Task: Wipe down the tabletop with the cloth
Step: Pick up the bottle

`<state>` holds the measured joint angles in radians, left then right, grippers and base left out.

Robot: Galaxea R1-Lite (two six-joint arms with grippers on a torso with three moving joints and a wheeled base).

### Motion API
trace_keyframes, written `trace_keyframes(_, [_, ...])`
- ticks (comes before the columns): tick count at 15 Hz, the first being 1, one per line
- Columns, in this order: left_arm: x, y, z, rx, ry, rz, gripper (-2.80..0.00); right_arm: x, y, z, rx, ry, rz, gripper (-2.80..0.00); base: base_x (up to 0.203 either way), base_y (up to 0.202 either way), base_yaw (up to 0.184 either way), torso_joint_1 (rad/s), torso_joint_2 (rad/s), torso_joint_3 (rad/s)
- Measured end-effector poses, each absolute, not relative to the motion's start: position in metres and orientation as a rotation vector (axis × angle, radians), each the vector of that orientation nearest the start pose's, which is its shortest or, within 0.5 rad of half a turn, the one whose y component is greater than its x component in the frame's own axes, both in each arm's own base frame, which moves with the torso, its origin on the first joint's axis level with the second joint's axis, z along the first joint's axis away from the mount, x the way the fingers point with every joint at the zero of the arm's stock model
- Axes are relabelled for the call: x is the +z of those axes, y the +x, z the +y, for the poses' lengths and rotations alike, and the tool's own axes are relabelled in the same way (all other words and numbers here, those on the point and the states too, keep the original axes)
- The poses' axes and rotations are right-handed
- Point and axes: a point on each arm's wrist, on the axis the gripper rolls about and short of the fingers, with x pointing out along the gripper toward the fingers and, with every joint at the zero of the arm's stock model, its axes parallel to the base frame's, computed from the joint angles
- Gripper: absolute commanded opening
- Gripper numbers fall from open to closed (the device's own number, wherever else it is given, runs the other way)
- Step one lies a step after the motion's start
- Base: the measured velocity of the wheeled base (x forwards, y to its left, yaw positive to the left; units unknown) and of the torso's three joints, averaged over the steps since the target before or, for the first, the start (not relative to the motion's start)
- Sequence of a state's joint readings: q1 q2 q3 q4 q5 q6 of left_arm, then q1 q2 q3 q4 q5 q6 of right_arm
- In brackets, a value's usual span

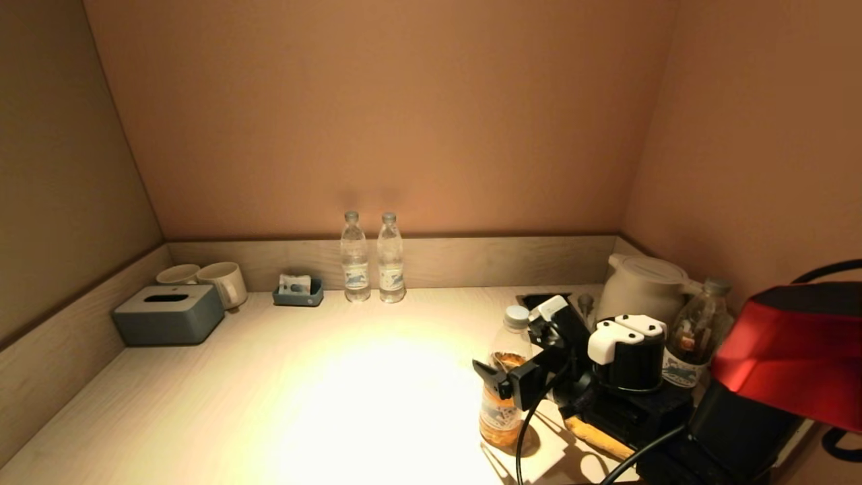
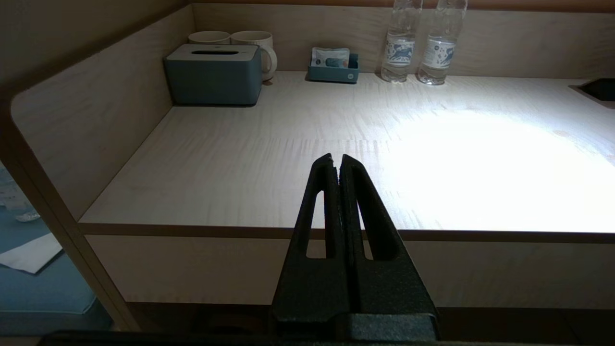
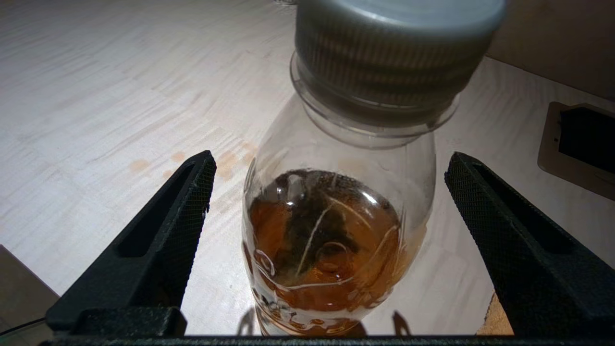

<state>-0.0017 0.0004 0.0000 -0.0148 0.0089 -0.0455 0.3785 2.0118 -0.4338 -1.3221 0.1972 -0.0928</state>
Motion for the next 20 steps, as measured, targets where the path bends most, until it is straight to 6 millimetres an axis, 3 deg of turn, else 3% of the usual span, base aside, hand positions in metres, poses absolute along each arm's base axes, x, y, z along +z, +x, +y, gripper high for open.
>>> trace_keyframes(9, [0.077,-0.023,0.000,0.007,-0.045,-0.015,-2.80,0.058,0.284,0.120,0.592,-0.120,0.260,0.00,0.000,0.000,0.000,0.000,0.00,0.000])
trace_keyframes(10, [0.077,-0.023,0.000,0.007,-0.046,-0.015,-2.80,0.058,0.284,0.120,0.591,-0.120,0.262,-2.80,0.000,0.000,0.000,0.000,0.00,0.000])
trace_keyframes(20, [0.077,-0.023,0.000,0.007,-0.046,-0.015,-2.80,0.051,0.288,0.123,0.591,-0.144,0.266,-2.80,0.000,0.000,0.000,0.000,0.00,0.000])
